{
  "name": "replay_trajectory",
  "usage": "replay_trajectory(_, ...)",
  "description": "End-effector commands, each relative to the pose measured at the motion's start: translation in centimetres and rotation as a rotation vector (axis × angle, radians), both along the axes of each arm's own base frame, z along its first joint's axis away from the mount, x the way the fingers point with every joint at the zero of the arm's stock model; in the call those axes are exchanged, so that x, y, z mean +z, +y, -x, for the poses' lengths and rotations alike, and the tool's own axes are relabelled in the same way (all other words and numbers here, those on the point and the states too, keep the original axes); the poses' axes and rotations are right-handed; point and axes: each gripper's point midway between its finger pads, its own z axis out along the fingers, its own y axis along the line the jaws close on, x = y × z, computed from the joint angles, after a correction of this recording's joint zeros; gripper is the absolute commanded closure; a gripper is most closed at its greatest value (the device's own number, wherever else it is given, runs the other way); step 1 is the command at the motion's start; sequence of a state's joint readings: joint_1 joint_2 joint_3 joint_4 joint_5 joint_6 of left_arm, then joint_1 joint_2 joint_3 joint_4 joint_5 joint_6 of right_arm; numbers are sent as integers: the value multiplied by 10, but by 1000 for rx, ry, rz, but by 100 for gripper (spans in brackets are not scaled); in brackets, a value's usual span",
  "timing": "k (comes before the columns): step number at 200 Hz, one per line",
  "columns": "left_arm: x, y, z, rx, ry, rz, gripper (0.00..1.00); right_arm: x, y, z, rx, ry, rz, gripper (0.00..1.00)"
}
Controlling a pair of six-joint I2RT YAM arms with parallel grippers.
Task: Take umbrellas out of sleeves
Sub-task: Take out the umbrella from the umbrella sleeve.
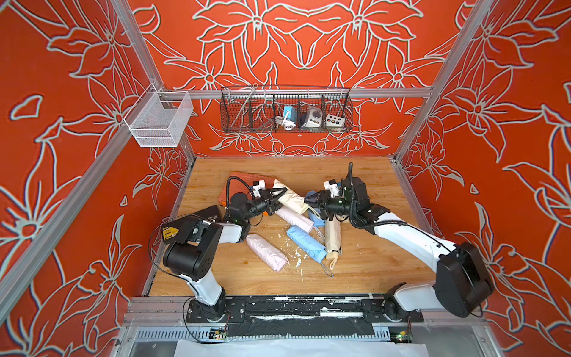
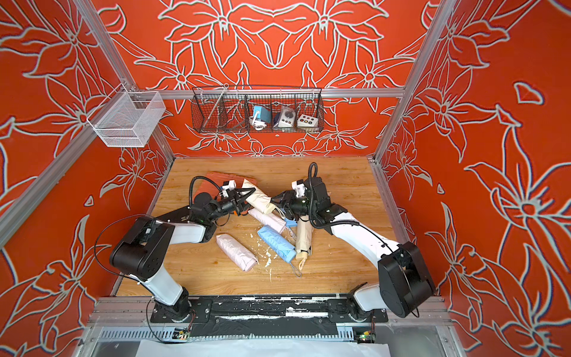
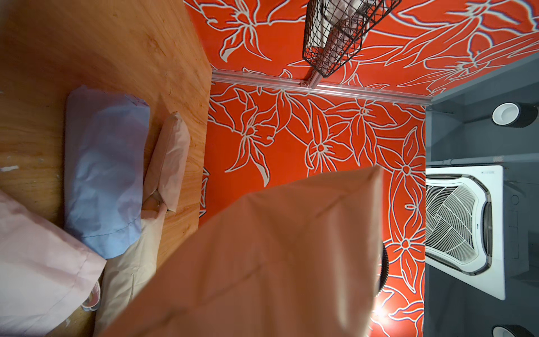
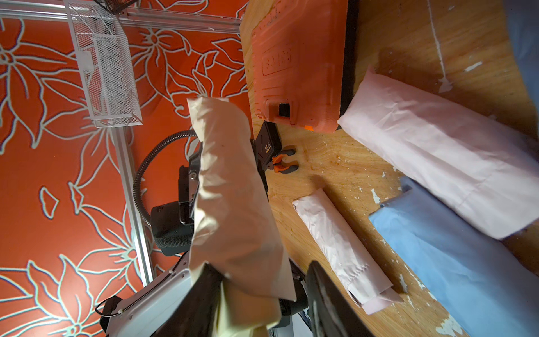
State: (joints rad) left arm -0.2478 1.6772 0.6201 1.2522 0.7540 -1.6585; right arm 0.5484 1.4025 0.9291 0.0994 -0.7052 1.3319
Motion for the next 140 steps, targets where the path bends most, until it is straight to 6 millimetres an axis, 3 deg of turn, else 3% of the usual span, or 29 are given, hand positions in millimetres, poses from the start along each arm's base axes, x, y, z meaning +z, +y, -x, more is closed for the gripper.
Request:
replay_trajectory(1, 34, -1, 10, -23, -127, 38, 68, 18, 9, -8, -10, -36, -41, 49)
replay_trajectory(57, 39, 13, -8, 20, -147, 49, 68, 13, -8, 11, -18, -23, 52, 48)
replay_trajectory(92, 34, 13, -9, 18, -148, 34, 68, 32, -9, 19, -32, -41, 1, 49)
replay_trajectory(140, 28, 16, -8, 25, -137, 25, 68, 49, 5, 35, 17, -64, -15, 49)
